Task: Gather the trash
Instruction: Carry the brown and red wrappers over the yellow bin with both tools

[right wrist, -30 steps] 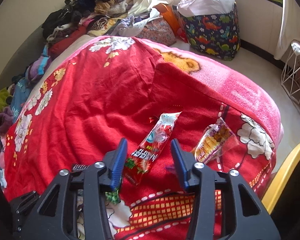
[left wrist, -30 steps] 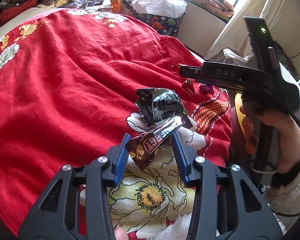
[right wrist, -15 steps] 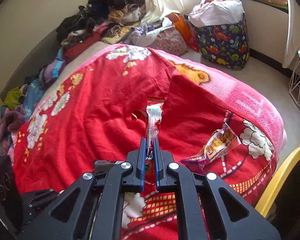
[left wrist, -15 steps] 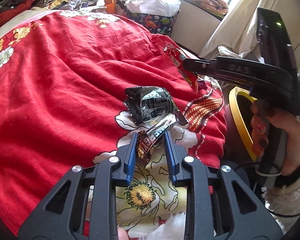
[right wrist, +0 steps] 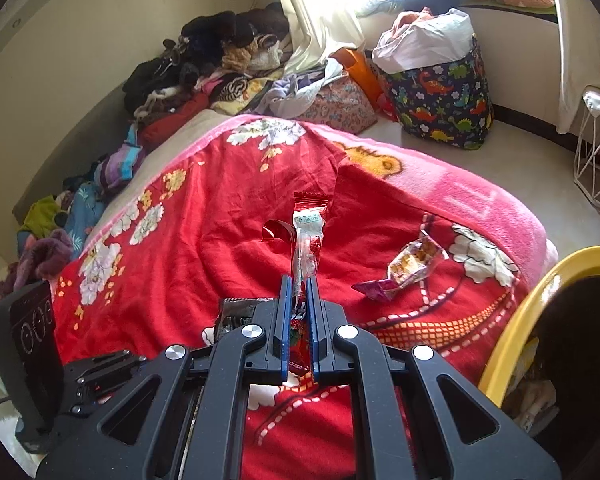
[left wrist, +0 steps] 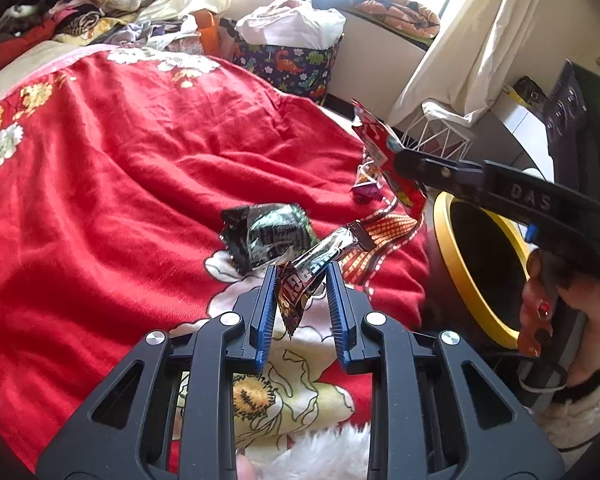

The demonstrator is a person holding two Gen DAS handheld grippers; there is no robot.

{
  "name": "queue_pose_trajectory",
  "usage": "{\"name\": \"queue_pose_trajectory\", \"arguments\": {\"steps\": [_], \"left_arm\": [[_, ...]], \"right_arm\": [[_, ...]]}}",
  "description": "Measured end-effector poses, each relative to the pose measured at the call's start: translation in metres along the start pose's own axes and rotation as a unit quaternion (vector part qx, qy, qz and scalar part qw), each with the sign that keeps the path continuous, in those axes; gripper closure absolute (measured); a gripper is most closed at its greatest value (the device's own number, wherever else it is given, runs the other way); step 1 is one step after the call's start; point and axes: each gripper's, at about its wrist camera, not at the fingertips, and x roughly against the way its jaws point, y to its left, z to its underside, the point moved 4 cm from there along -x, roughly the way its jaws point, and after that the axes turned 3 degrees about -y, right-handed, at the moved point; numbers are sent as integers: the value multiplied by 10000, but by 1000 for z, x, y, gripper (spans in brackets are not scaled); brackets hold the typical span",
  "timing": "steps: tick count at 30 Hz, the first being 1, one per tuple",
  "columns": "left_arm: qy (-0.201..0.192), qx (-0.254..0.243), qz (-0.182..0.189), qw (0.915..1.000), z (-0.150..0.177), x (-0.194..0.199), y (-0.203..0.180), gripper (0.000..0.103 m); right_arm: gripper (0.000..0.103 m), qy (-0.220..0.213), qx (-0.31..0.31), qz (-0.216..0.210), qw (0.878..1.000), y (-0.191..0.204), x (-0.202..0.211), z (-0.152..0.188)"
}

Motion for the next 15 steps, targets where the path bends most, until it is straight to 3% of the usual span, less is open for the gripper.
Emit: {"name": "queue_pose_trajectory", "arguments": {"steps": [15], "left_arm": [[-259, -147, 61, 9995, -16, 11, -24, 85]], "right_arm": [[96, -303, -184, 55, 9994, -16, 41, 3]]}}
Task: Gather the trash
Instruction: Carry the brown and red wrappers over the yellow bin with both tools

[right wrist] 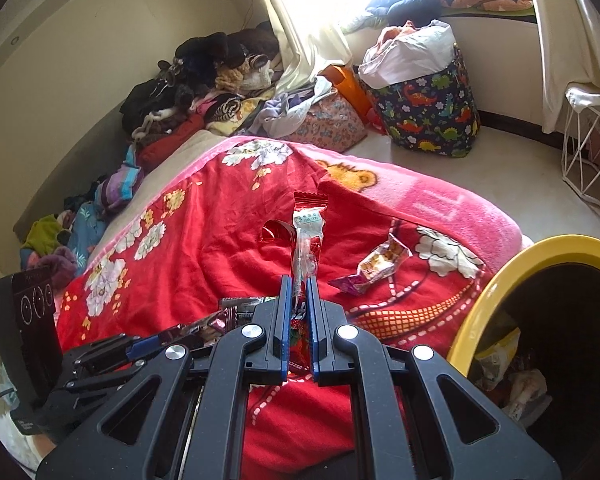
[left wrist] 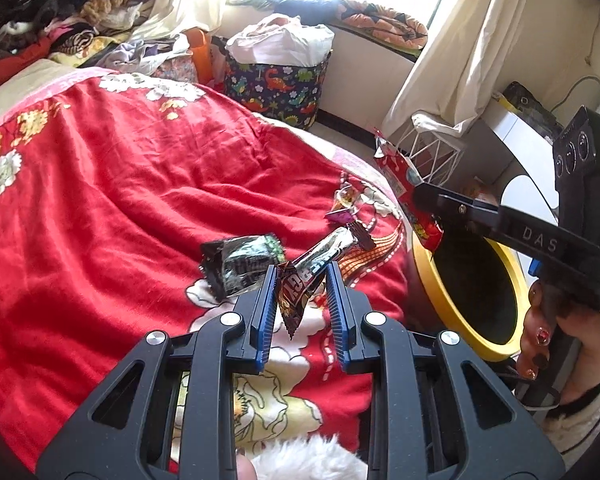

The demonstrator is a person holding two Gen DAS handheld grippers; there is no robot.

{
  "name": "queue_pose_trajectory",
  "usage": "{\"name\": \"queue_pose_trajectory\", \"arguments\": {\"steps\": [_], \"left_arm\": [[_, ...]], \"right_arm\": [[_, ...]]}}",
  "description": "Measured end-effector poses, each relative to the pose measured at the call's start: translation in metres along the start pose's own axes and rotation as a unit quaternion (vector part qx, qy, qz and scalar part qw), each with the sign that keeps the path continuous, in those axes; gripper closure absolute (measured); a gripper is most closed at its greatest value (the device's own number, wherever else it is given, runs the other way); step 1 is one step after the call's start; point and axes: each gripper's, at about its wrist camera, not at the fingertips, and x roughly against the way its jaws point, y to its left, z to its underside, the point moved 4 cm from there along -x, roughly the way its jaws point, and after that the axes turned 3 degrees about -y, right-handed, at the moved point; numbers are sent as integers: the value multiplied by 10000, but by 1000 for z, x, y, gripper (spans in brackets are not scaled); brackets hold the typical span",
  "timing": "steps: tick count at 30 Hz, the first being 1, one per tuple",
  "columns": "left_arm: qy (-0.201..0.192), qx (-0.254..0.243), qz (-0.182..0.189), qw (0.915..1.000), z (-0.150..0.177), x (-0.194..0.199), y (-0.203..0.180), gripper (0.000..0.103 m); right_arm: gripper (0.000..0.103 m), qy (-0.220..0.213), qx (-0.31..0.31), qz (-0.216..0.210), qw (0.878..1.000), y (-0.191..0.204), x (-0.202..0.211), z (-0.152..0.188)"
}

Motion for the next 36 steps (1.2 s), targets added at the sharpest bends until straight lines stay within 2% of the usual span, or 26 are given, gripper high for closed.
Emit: {"name": "queue_pose_trajectory", "arguments": {"steps": [13, 36], "left_arm": [[-40, -214, 140, 9997, -5, -2, -29, 85], [-68, -603, 426, 9972, -10, -12, -82, 85]], "right_arm": [[96, -151, -134, 136, 9997, -16, 24, 4], [96, -515, -701, 484, 9950, -72, 71, 11]]}}
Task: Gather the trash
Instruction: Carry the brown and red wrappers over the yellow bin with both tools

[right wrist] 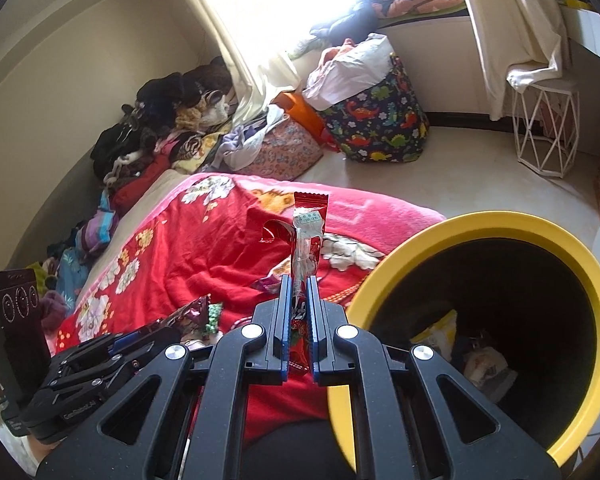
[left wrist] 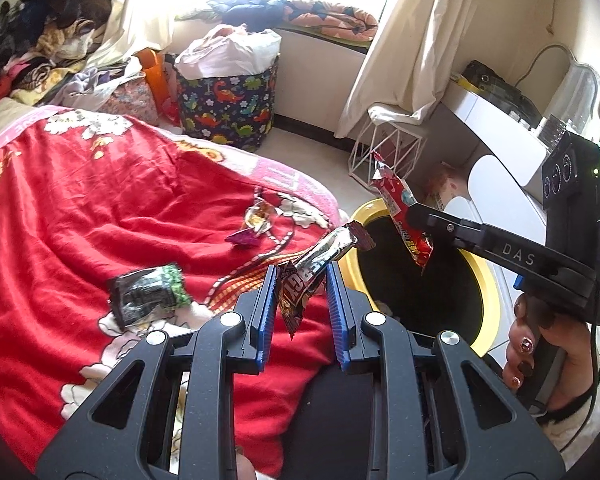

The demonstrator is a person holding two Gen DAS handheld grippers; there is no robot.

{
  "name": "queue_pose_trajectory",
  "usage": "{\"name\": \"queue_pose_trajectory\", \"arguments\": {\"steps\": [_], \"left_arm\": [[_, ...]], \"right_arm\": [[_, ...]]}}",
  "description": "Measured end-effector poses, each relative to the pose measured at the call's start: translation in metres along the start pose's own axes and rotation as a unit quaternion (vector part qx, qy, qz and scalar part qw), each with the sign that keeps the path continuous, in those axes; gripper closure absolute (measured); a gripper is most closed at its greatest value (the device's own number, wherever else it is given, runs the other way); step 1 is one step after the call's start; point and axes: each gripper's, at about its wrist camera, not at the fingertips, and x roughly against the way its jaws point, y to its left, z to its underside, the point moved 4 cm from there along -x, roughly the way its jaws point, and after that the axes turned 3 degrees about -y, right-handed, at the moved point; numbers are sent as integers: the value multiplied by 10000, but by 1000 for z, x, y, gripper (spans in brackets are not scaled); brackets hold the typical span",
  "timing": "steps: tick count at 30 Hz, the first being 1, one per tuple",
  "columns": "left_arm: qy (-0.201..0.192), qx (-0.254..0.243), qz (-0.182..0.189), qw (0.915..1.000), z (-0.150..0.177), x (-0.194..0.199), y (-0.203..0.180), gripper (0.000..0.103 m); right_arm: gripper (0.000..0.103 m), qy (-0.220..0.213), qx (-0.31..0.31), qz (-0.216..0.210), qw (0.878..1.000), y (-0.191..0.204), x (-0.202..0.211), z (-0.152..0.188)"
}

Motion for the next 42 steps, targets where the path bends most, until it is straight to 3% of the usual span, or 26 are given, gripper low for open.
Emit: {"name": "queue_pose_trajectory", "arguments": {"steps": [27, 42], "left_arm": [[170, -505, 346, 9980, 0, -26, -66, 85], [379, -792, 480, 9950, 8, -48, -97, 85]], "right_arm": [[96, -318, -756, 539, 9952, -84, 43, 9], [96, -275, -1150, 703, 9905, -122, 53, 18]]}}
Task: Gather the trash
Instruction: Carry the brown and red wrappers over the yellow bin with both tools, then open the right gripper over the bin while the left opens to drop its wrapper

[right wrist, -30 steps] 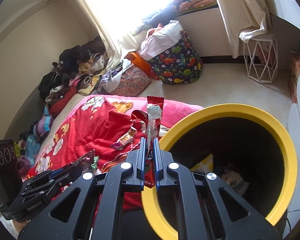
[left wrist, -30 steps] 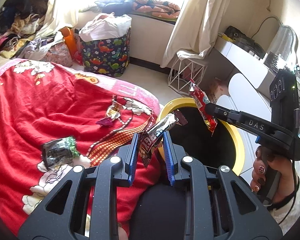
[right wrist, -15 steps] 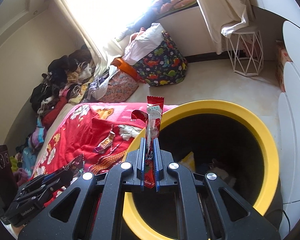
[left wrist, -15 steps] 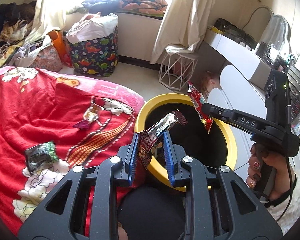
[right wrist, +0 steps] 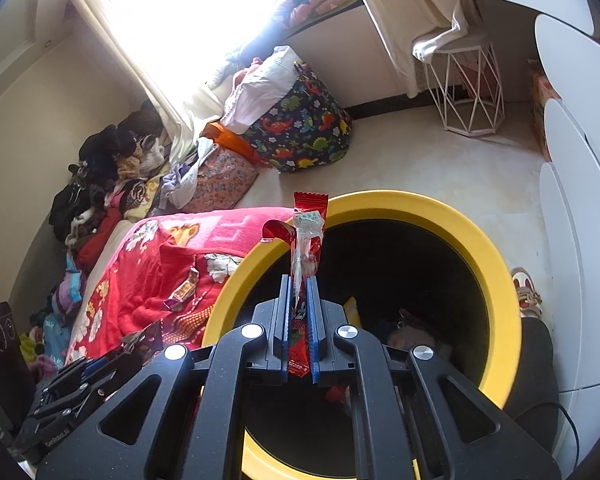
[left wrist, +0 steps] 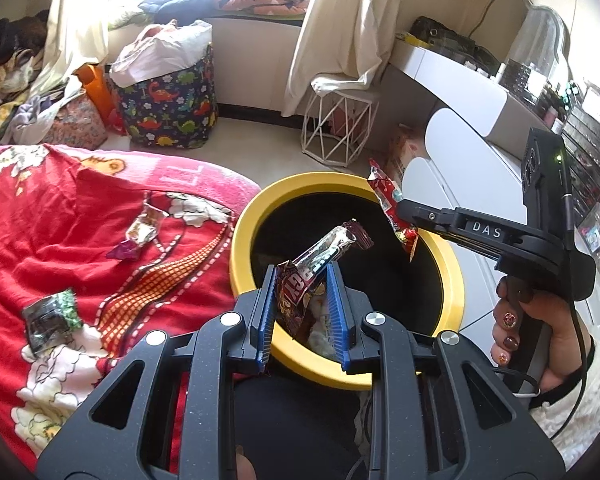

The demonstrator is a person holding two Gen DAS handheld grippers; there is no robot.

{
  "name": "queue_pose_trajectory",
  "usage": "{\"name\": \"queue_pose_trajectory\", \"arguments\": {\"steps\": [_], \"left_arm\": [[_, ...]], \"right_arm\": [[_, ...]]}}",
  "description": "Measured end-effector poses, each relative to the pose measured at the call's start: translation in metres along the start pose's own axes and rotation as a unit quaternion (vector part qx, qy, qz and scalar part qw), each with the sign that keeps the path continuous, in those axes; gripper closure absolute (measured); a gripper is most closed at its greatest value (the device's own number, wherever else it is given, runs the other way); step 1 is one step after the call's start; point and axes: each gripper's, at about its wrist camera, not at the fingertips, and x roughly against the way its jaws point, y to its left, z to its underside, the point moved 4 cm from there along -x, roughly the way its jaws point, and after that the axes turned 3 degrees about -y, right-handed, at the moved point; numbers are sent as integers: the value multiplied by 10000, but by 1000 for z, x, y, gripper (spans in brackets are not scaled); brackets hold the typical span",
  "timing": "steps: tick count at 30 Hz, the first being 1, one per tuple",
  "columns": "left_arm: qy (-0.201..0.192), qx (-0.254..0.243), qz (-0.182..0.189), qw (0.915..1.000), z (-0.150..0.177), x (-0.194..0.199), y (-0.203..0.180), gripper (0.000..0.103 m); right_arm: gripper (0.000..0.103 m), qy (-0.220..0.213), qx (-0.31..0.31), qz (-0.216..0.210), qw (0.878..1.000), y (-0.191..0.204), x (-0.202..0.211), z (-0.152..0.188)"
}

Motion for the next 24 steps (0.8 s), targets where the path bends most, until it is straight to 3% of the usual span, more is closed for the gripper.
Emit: {"name": "queue_pose_trajectory", "arguments": {"steps": [24], "left_arm": [[447, -382, 144, 9982, 7, -51, -37, 88]], "right_arm": [[93, 29, -334, 84, 9994, -32, 10, -1]]}}
